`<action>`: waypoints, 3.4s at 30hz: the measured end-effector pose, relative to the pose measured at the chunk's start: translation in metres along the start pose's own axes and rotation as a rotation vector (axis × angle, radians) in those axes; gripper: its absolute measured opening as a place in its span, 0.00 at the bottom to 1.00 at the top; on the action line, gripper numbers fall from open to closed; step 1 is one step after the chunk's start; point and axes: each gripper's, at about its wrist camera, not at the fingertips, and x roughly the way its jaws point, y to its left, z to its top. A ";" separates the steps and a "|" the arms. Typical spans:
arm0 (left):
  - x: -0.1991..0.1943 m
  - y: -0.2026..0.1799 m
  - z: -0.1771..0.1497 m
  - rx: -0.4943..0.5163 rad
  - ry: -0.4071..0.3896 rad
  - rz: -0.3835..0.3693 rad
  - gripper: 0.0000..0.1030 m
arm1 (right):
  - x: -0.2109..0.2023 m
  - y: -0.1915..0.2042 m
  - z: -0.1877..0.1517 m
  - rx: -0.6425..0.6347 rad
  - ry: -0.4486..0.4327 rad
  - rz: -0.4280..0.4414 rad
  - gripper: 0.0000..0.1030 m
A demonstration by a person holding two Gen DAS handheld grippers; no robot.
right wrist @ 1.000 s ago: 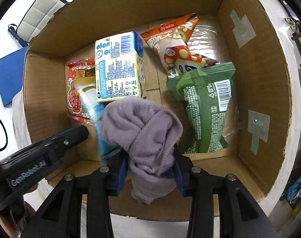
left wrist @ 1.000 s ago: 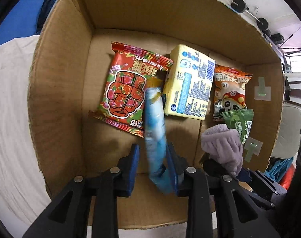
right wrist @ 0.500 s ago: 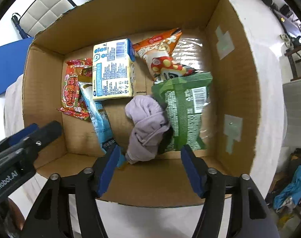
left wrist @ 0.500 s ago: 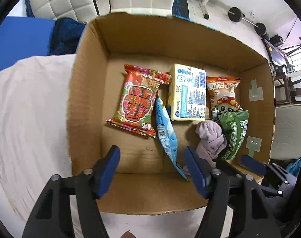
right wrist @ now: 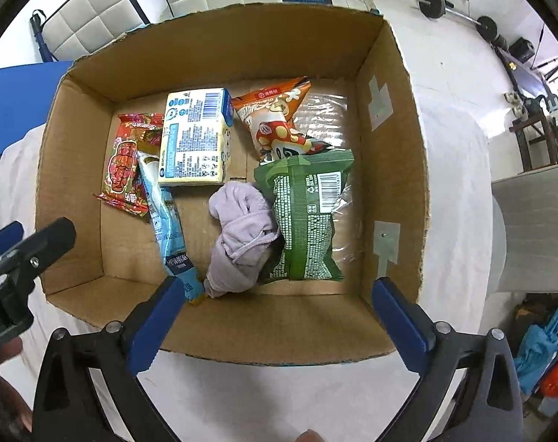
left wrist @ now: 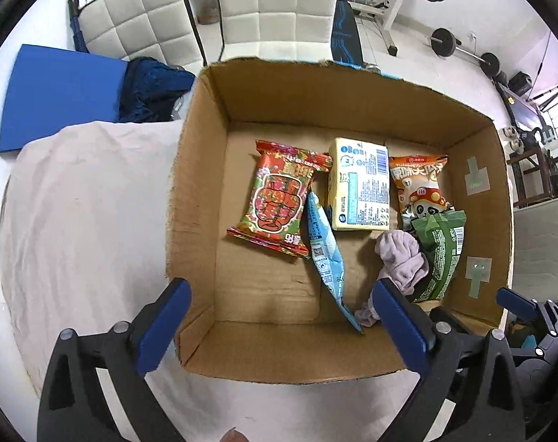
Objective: Organize soft objects
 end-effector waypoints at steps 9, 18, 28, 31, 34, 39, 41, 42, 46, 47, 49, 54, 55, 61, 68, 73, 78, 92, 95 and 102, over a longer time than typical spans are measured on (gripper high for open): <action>-0.030 -0.001 -0.011 -0.005 -0.072 0.020 0.98 | -0.019 0.001 -0.009 -0.004 -0.038 -0.002 1.00; -0.101 -0.006 -0.046 -0.005 -0.197 0.021 0.98 | -0.092 -0.008 -0.052 0.011 -0.162 0.047 1.00; -0.181 -0.013 -0.100 0.018 -0.303 0.005 0.98 | -0.174 -0.022 -0.120 0.019 -0.288 0.097 1.00; -0.203 -0.015 -0.117 0.030 -0.331 0.009 0.98 | -0.198 -0.025 -0.141 0.011 -0.326 0.106 1.00; -0.222 -0.013 -0.131 0.021 -0.354 0.004 0.98 | -0.222 -0.024 -0.162 -0.004 -0.359 0.099 1.00; -0.249 -0.011 -0.154 0.016 -0.375 -0.006 0.98 | -0.257 -0.020 -0.192 -0.011 -0.406 0.110 1.00; -0.256 -0.011 -0.162 0.023 -0.376 0.001 0.98 | -0.270 -0.019 -0.205 -0.004 -0.424 0.117 1.00; -0.259 -0.011 -0.165 0.021 -0.371 0.006 0.98 | -0.279 -0.019 -0.212 -0.001 -0.434 0.125 1.00; -0.273 -0.008 -0.182 0.011 -0.373 -0.011 0.98 | -0.302 -0.018 -0.235 0.001 -0.460 0.131 1.00; -0.277 -0.007 -0.187 0.011 -0.375 -0.012 0.98 | -0.306 -0.018 -0.238 -0.001 -0.464 0.133 1.00; -0.282 -0.007 -0.193 0.011 -0.382 -0.009 0.98 | -0.315 -0.018 -0.247 -0.003 -0.473 0.130 1.00; -0.296 -0.005 -0.208 0.004 -0.394 -0.024 0.98 | -0.330 -0.018 -0.262 -0.003 -0.483 0.124 1.00; -0.299 -0.006 -0.211 0.003 -0.399 -0.025 0.98 | -0.334 -0.019 -0.265 -0.002 -0.485 0.127 1.00; -0.308 -0.008 -0.220 0.007 -0.422 -0.022 0.98 | -0.342 -0.023 -0.272 0.011 -0.509 0.126 1.00; -0.309 -0.009 -0.216 -0.008 -0.458 0.010 0.98 | -0.348 -0.034 -0.263 0.056 -0.555 0.091 1.00; -0.303 -0.007 -0.205 -0.026 -0.472 0.009 0.98 | -0.343 -0.033 -0.251 0.053 -0.571 0.058 1.00; -0.297 -0.004 -0.197 -0.044 -0.477 0.028 0.98 | -0.339 -0.033 -0.241 0.047 -0.573 0.043 1.00; -0.291 -0.010 -0.191 -0.028 -0.467 0.058 0.98 | -0.334 -0.032 -0.224 0.035 -0.576 0.018 1.00; -0.290 -0.010 -0.191 -0.026 -0.467 0.061 0.98 | -0.334 -0.031 -0.223 0.028 -0.579 0.015 1.00; -0.286 -0.012 -0.191 -0.019 -0.467 0.081 0.98 | -0.335 -0.031 -0.222 0.022 -0.579 0.008 1.00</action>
